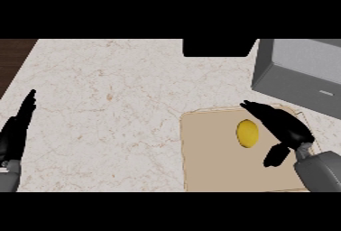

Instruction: Pick the lemon from the tray and place it in the cardboard box

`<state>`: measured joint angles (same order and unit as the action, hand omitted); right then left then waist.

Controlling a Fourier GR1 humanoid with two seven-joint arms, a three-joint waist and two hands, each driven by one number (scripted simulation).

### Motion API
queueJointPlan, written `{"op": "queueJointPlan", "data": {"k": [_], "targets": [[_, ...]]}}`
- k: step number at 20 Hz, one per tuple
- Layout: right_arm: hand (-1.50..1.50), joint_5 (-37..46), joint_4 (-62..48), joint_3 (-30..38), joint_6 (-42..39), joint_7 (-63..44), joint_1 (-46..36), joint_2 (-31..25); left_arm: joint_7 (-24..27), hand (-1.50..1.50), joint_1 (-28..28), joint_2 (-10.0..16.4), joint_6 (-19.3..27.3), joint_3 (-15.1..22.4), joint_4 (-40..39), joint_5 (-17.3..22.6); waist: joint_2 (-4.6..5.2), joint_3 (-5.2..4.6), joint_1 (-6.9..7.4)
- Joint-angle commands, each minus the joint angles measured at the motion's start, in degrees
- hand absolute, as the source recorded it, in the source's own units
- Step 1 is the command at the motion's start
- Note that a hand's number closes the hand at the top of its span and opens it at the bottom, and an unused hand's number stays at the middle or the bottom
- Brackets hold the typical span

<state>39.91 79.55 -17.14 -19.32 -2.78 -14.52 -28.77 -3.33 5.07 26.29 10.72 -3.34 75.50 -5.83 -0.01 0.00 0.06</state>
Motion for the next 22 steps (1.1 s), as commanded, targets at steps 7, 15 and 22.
{"op": "queueJointPlan", "data": {"k": [7, 15, 22], "targets": [[-1.50, 2.37, 11.35, 0.76, -7.74, -4.37, 3.48, 5.25, 1.02, 0.00, 1.63, -2.28, -2.38, -2.23, -0.40, -2.73, -0.04, -0.01, -0.21], [-1.50, 11.30, -2.57, 0.25, -4.61, -7.04, -0.79, 10.88, 1.82, 0.00, 1.40, -2.89, -3.14, -4.50, -2.26, -3.95, 0.05, 0.00, 0.15], [1.50, 17.35, -4.62, 0.71, 4.07, -2.08, -2.45, 9.91, 0.46, 0.00, -0.07, -3.35, -3.89, -5.15, 0.37, -4.76, 0.04, 0.02, 0.27]]}}
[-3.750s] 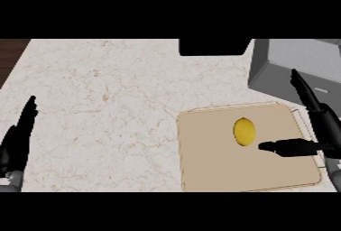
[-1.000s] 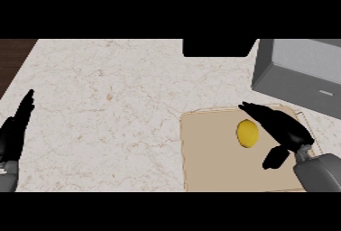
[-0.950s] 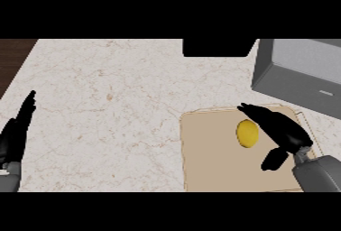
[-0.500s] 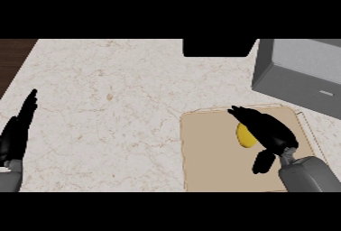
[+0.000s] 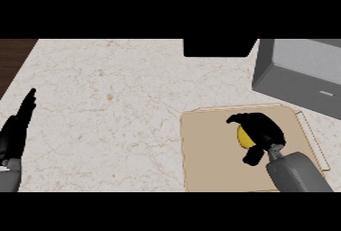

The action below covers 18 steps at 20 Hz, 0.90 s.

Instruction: Pick the lemon from the tray and place it in the cardboard box

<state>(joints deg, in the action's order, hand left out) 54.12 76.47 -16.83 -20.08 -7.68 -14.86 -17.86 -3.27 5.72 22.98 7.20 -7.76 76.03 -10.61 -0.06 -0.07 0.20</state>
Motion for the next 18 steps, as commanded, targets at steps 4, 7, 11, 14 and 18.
{"op": "queueJointPlan", "data": {"k": [4, 7, 11, 14, 18], "targets": [[1.50, 7.97, -7.36, 0.28, 14.43, 3.59, -2.43, 2.06, -1.46, 0.00, -0.39, -1.29, 0.59, 0.23, 2.13, -1.67, 0.10, 0.10, 0.27], [1.50, 10.90, -9.34, 0.29, 16.04, 2.61, -6.01, 3.42, -1.99, 0.00, 2.47, -0.91, -0.99, -0.32, -0.22, -1.32, 0.12, 0.09, 0.16], [1.50, 12.30, -1.21, 1.81, 18.84, 1.25, -3.29, 0.86, -2.55, 0.00, -2.17, 0.36, -1.91, -2.11, 5.20, 0.18, -0.13, 0.08, 0.15], [1.50, -1.31, -11.06, 14.86, 19.55, 27.74, -3.71, -18.06, -0.37, 0.00, 0.24, -1.04, -0.69, -1.37, 1.08, -0.38, 0.86, 0.39, -0.50], [1.50, -5.03, -15.04, 19.48, 17.29, 35.67, -5.97, -24.79, -0.60, 0.00, 0.10, -1.21, -0.81, -1.29, 1.48, -0.15, 1.87, 0.99, 0.05]]}}
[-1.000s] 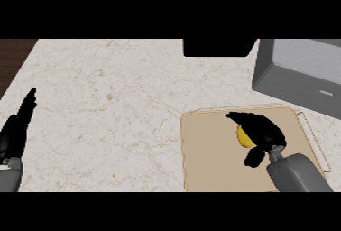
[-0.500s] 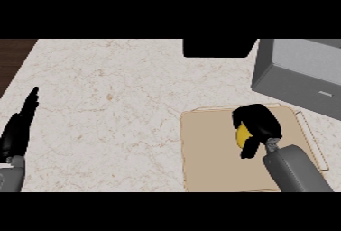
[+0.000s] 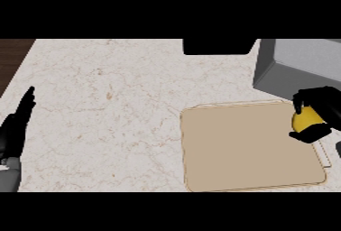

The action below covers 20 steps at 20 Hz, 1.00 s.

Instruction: Pick the lemon from the tray and place it in the cardboard box

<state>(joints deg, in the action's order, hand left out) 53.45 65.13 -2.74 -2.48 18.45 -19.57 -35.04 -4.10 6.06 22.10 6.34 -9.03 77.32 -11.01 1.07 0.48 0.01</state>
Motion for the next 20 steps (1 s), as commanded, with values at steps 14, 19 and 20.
{"op": "queueJointPlan", "data": {"k": [14, 19, 20], "targets": [[1.50, -22.37, -22.06, 21.19, -8.29, 46.01, -10.21, -22.40, 0.96, 0.00, 1.42, -1.09, 0.04, 1.40, -0.03, -0.65, 1.36, 0.31, 3.42], [1.50, -25.88, -27.74, 20.09, -15.14, 48.74, -13.16, -23.98, 0.60, 0.00, 2.80, -0.51, -1.32, 1.94, 0.25, -0.50, 1.16, 0.19, 5.05], [1.50, -26.71, -28.23, 19.70, -16.78, 48.83, -14.75, -24.31, 0.60, 0.00, 4.08, -0.54, -0.80, 2.02, -0.90, -1.11, 1.22, 0.05, 4.59]]}}
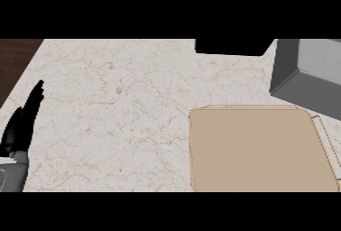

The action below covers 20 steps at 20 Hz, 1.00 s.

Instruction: Pick the lemon from the tray and place it in the cardboard box

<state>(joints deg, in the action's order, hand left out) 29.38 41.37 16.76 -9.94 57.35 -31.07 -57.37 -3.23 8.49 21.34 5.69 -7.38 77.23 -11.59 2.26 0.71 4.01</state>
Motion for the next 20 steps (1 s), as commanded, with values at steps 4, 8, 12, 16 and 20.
{"op": "queueJointPlan", "data": {"k": [4, 8, 12, 16, 20], "targets": [[1.50, -3.68, -8.10, -2.12, -12.22, 7.64, -6.50, -1.49, 0.81, 0.00, 1.21, 0.37, -1.27, 0.79, -1.27, -0.34, -0.02, -0.30, 1.91], [1.50, -5.04, -11.26, -3.74, -15.87, 5.41, -9.96, -1.18, 0.35, 0.00, 1.95, -0.81, -0.73, 1.55, -1.42, -0.72, -0.03, -0.32, 2.09], [1.50, -4.40, -14.12, -6.84, -17.17, 2.22, -14.04, 1.51, -0.53, 0.00, 3.50, -1.24, -0.07, 2.04, -1.51, -1.51, -0.08, -0.36, 2.31], [1.50, -3.38, -16.10, -9.49, -17.77, -0.99, -19.27, 3.81, 0.26, 0.00, 2.03, -1.81, -0.53, 2.58, -2.05, -1.49, -0.14, -0.44, 3.16], [1.50, -1.88, -19.57, -11.21, -14.41, -2.06, -21.78, 7.02, 1.02, 0.00, 2.73, -0.65, -0.93, 1.35, -3.00, -1.06, 0.13, -0.43, 2.76]]}}
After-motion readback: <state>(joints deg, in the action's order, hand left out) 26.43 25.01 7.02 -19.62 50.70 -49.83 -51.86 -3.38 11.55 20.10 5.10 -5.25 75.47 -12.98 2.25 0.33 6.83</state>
